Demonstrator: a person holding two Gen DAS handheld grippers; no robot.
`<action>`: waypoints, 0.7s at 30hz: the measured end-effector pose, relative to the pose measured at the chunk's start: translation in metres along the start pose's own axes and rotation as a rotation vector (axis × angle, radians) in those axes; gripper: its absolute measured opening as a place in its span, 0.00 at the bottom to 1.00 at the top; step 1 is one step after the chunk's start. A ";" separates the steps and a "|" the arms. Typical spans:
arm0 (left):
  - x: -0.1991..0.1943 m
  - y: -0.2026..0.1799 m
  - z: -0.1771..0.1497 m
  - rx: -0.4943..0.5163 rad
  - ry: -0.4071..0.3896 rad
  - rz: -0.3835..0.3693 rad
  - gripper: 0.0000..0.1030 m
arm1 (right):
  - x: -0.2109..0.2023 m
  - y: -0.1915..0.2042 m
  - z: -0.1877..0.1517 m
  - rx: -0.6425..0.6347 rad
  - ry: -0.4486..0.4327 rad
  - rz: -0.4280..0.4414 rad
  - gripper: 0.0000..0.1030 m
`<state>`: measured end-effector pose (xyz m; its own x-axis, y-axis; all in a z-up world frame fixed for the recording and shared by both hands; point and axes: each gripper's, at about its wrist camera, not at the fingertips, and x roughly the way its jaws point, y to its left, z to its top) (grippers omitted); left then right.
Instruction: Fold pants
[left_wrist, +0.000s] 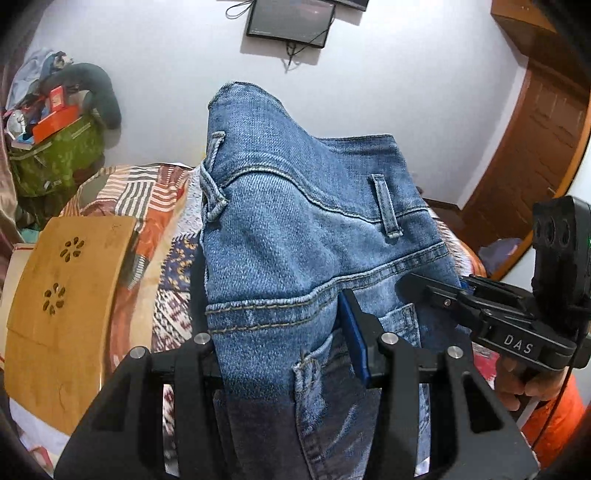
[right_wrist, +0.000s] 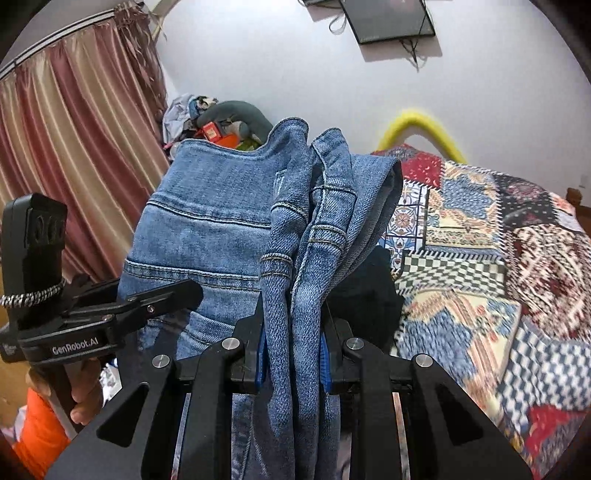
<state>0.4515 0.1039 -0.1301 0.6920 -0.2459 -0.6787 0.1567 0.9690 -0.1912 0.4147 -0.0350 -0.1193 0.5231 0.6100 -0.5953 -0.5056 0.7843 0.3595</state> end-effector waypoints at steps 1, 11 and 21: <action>0.011 0.005 0.000 -0.005 0.005 0.005 0.46 | 0.012 -0.005 0.003 0.001 0.013 -0.005 0.19; 0.134 0.053 -0.006 -0.089 0.145 0.026 0.46 | 0.108 -0.049 0.003 0.028 0.162 -0.044 0.19; 0.166 0.076 -0.029 -0.135 0.219 0.037 0.65 | 0.119 -0.064 -0.017 0.017 0.257 -0.128 0.31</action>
<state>0.5581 0.1362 -0.2781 0.5239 -0.2239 -0.8218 0.0285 0.9689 -0.2459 0.4980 -0.0144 -0.2255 0.3894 0.4586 -0.7988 -0.4342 0.8562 0.2799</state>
